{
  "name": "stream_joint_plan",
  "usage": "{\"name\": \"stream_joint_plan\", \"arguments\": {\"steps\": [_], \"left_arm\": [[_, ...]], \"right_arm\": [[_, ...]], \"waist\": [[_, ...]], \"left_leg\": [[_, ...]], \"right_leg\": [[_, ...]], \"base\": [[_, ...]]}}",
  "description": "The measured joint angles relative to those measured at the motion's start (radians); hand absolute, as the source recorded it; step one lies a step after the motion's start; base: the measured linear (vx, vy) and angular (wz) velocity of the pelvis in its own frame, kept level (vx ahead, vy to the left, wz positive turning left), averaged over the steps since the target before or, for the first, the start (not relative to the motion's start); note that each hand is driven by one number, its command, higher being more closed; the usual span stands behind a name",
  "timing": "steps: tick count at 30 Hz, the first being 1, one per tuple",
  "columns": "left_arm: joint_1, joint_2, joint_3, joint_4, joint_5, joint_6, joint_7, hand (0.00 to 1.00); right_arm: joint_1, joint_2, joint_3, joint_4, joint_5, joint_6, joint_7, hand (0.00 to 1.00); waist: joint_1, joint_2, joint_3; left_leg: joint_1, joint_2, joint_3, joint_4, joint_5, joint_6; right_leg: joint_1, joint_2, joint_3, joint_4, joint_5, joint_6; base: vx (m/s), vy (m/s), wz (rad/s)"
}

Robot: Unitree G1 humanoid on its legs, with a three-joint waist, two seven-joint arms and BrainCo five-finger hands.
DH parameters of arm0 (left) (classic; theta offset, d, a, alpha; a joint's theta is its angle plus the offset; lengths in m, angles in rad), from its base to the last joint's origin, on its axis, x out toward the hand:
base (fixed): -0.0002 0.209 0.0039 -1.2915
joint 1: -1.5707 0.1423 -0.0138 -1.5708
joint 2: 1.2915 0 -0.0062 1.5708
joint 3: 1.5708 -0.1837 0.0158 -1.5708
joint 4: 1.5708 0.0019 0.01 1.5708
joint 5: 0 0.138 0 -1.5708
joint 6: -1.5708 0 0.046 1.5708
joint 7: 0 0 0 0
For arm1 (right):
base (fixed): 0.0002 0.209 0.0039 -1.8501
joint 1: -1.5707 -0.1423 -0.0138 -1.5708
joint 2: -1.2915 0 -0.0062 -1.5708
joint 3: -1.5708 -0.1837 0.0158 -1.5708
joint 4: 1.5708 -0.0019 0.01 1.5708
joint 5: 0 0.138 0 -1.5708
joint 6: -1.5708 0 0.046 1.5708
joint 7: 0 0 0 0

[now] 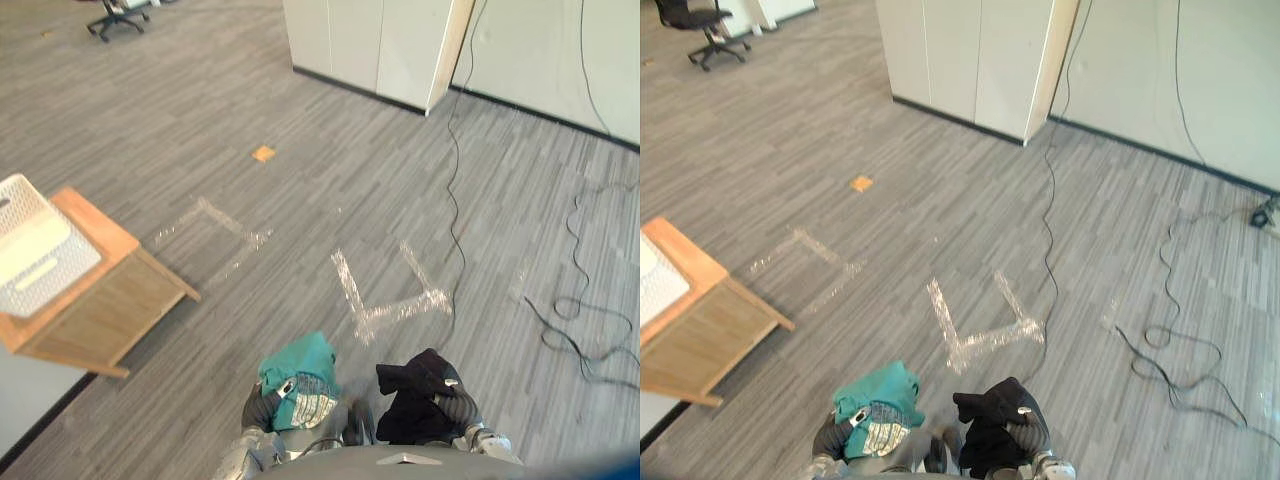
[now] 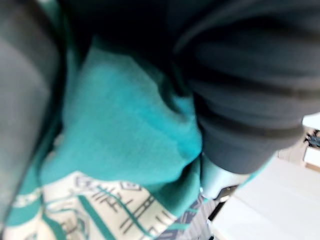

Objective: Tidy the bed and pick cloth on bed and put in laundry

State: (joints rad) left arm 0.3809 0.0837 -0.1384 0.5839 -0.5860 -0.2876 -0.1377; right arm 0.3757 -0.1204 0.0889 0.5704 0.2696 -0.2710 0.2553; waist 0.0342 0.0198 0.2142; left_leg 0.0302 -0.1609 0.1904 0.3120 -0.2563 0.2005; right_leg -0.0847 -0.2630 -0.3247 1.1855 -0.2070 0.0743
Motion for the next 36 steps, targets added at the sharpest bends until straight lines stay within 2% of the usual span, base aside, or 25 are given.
{"name": "stream_joint_plan", "arguments": {"steps": [2,3,4,5,7,9,10,12,14,15,16,17,19,22,23,24,25,26,29,30,31,32,33,35,36], "left_arm": [[-0.026,0.008,-0.007,-0.005,-0.024,0.019,0.030,1.00],[-0.033,0.008,-0.007,-0.004,-0.029,0.027,0.035,1.00],[-0.043,0.009,-0.008,-0.003,-0.033,0.046,0.037,1.00],[-0.048,0.007,-0.010,-0.001,-0.033,0.059,0.036,1.00],[-0.050,0.005,-0.013,0.017,-0.032,0.070,0.034,1.00],[-0.045,0.008,-0.005,0.038,-0.032,0.066,0.034,1.00],[-0.037,0.008,0.006,0.042,-0.033,0.064,0.033,1.00],[-0.019,-0.001,0.013,0.053,-0.033,0.055,0.026,1.00],[0.008,-0.034,0.044,0.050,-0.033,0.036,0.018,1.00],[0.011,-0.049,0.063,0.045,-0.033,0.031,0.006,1.00],[0.010,-0.062,0.079,0.038,-0.032,0.025,-0.007,1.00],[0.012,-0.063,0.081,0.026,-0.026,0.011,-0.019,1.00],[0.003,-0.056,0.079,0.003,-0.010,0.009,-0.041,1.00],[0.005,-0.052,0.061,-0.052,-0.009,0.012,-0.061,1.00],[0.001,-0.051,0.059,-0.055,-0.007,0.015,-0.061,1.00],[0.000,-0.051,0.053,-0.055,0.000,0.020,-0.059,1.00],[-0.005,-0.044,0.041,-0.048,0.012,0.023,-0.057,1.00],[-0.018,-0.033,0.039,-0.046,0.016,0.026,-0.052,1.00],[-0.027,-0.001,0.041,-0.039,0.018,0.026,-0.053,1.00],[-0.031,0.002,0.041,-0.038,0.019,0.025,-0.053,1.00],[-0.029,0.003,0.037,-0.034,0.021,0.019,-0.054,1.00],[-0.022,0.000,0.030,-0.025,0.022,0.018,-0.053,1.00],[-0.017,0.002,0.009,-0.011,0.031,0.018,-0.053,1.00],[-0.025,0.012,0.001,-0.001,0.042,0.018,-0.053,1.00],[-0.029,0.027,0.003,-0.001,0.059,0.019,-0.051,1.00]], "right_arm": [[0.017,0.001,0.018,-0.032,0.001,-0.036,0.004,1.00],[0.018,0.001,0.020,-0.035,0.002,-0.037,0.003,1.00],[0.018,0.000,0.025,-0.036,0.002,-0.035,0.001,1.00],[0.015,-0.005,0.037,-0.037,0.004,-0.019,-0.007,1.00],[0.013,-0.004,0.038,-0.044,0.016,0.001,-0.018,1.00],[0.010,-0.001,0.038,-0.050,0.021,0.012,-0.021,1.00],[0.003,0.002,0.041,-0.051,0.022,0.015,-0.019,1.00],[-0.021,0.001,0.041,-0.053,0.030,0.016,-0.010,1.00],[-0.034,-0.042,0.040,-0.067,0.045,0.031,0.013,1.00],[-0.045,-0.053,0.040,-0.071,0.059,0.046,0.014,1.00],[-0.053,-0.060,0.040,-0.073,0.063,0.064,0.013,1.00],[-0.065,-0.057,0.038,-0.072,0.064,0.082,0.013,1.00],[-0.068,-0.051,0.034,-0.073,0.071,0.096,0.008,1.00],[-0.072,-0.044,-0.008,-0.073,0.082,0.099,0.008,1.00],[-0.068,-0.046,-0.021,-0.071,0.082,0.102,0.009,1.00],[-0.065,-0.048,-0.038,-0.071,0.082,0.104,0.010,1.00],[-0.053,-0.047,-0.051,-0.054,0.081,0.104,0.011,1.00],[-0.057,-0.028,-0.062,-0.019,0.080,0.104,0.010,1.00],[-0.068,-0.016,-0.059,0.002,0.080,0.073,0.016,1.00],[-0.068,-0.014,-0.057,0.008,0.080,0.066,0.016,1.00],[-0.074,-0.015,-0.054,0.007,0.081,0.055,0.016,1.00],[-0.062,-0.016,-0.052,0.006,0.081,0.043,0.016,1.00],[-0.052,-0.019,-0.054,0.017,0.081,0.035,0.012,1.00],[-0.070,-0.011,-0.049,0.025,0.081,0.031,-0.004,1.00],[-0.069,-0.004,-0.036,0.025,0.081,0.022,-0.006,1.00]], "waist": [[-0.024,-0.011,0.004],[-0.024,-0.012,0.007],[-0.024,-0.014,0.011],[-0.019,-0.016,0.013],[-0.017,-0.015,0.014],[-0.013,-0.017,0.014],[-0.011,-0.019,0.013],[-0.015,-0.005,0.009],[-0.011,0.032,0.004],[-0.016,0.048,0.014],[-0.015,0.060,0.024],[-0.005,0.062,0.028],[0.006,0.061,0.035],[0.028,0.059,0.034],[0.019,0.063,0.034],[0.012,0.067,0.032],[0.011,0.057,0.032],[0.012,0.014,0.018],[0.024,-0.009,0.019],[0.035,-0.009,0.019],[0.050,-0.023,0.016],[0.053,-0.006,-0.012],[0.042,-0.001,-0.042],[0.036,-0.032,-0.042],[0.037,-0.053,-0.029]], "left_leg": [[0.091,-0.004,-0.129,-0.032,-0.002,-0.004],[0.107,-0.004,-0.158,-0.031,-0.004,-0.008],[0.138,-0.001,-0.220,-0.031,-0.013,-0.024],[0.177,0.000,-0.287,-0.032,-0.026,-0.049],[0.221,-0.001,-0.352,-0.033,-0.042,-0.079],[0.265,0.003,-0.402,-0.031,-0.068,-0.125],[0.289,0.011,-0.423,-0.028,-0.089,-0.159],[0.300,0.032,-0.418,-0.012,-0.103,-0.184],[0.211,0.076,-0.339,0.209,-0.090,-0.194],[0.140,0.098,-0.283,0.365,-0.033,-0.195],[0.062,0.130,-0.216,0.537,0.110,-0.196],[-0.025,0.190,-0.155,0.702,0.141,-0.192],[-0.126,0.234,-0.107,0.812,0.040,-0.192],[-0.247,0.248,-0.028,0.626,-0.028,-0.220],[-0.262,0.257,0.018,0.445,-0.025,-0.222],[-0.258,0.263,0.060,0.271,0.023,-0.223],[-0.238,0.254,0.107,0.190,0.052,-0.115],[-0.211,0.207,0.128,0.139,0.070,-0.113],[-0.224,0.216,0.153,0.211,0.056,-0.081],[-0.224,0.233,0.174,0.257,0.056,-0.081],[-0.221,0.234,0.203,0.276,0.032,-0.119],[-0.195,0.231,0.194,0.214,0.011,-0.123],[-0.149,0.209,0.180,0.142,-0.066,-0.104],[-0.097,0.162,0.181,0.107,-0.067,-0.101],[-0.064,0.142,0.176,0.087,-0.065,-0.095]], "right_leg": [[-0.115,0.006,-0.033,-0.184,-0.068,0.004],[-0.126,0.011,-0.040,-0.247,-0.074,0.009],[-0.127,0.026,-0.044,-0.420,-0.072,0.009],[-0.119,0.053,-0.019,-0.631,-0.035,0.012],[-0.119,0.079,0.045,-0.807,0.045,0.015],[-0.130,0.093,0.073,-0.857,0.117,0.002],[-0.161,0.103,0.075,-0.812,0.140,-0.031],[-0.192,0.101,0.082,-0.694,0.124,-0.058],[-0.162,0.101,0.020,-0.632,0.046,-0.093],[-0.119,0.107,-0.008,-0.649,0.015,-0.095],[-0.054,0.118,-0.026,-0.700,-0.006,-0.091],[0.028,0.129,-0.053,-0.762,-0.010,-0.095],[0.153,0.129,-0.081,-0.849,-0.012,-0.097],[0.290,0.109,-0.144,-0.964,-0.033,-0.044],[0.321,0.105,-0.170,-0.972,-0.051,-0.016],[0.345,0.106,-0.187,-0.969,-0.067,0.004],[0.368,0.099,-0.203,-0.965,-0.084,0.025],[0.381,0.070,-0.221,-0.980,-0.080,0.042],[0.448,0.083,-0.233,-1.086,0.021,0.060],[0.467,0.083,-0.226,-1.086,0.041,0.061],[0.479,0.070,-0.209,-1.059,0.056,0.072],[0.467,0.073,-0.202,-1.022,0.052,0.075],[0.433,0.048,-0.202,-0.917,0.030,0.104],[0.324,-0.068,-0.147,-0.589,0.001,0.087],[0.229,-0.125,-0.111,-0.364,0.020,0.048]], "base": [[0.52,-0.010,1.33],[0.58,-0.051,1.55],[0.46,-0.071,1.56],[0.45,-0.083,1.50],[0.42,-0.117,1.33],[0.48,-0.203,1.33],[0.48,-0.252,1.17],[0.50,-0.276,1.09],[0.60,-0.227,0.76],[0.56,-0.181,0.59],[0.53,-0.171,0.60],[0.51,-0.171,0.56],[0.47,-0.148,0.48],[0.42,-0.066,0.33],[0.46,0.037,0.52],[0.51,0.109,0.63],[0.45,0.075,0.62],[0.45,0.060,0.48],[0.40,0.018,0.16],[0.30,0.048,-0.13],[0.20,0.073,-0.14],[0.29,0.135,0.00],[0.23,0.114,0.22],[0.27,0.036,0.17],[0.32,-0.049,0.22]]}}
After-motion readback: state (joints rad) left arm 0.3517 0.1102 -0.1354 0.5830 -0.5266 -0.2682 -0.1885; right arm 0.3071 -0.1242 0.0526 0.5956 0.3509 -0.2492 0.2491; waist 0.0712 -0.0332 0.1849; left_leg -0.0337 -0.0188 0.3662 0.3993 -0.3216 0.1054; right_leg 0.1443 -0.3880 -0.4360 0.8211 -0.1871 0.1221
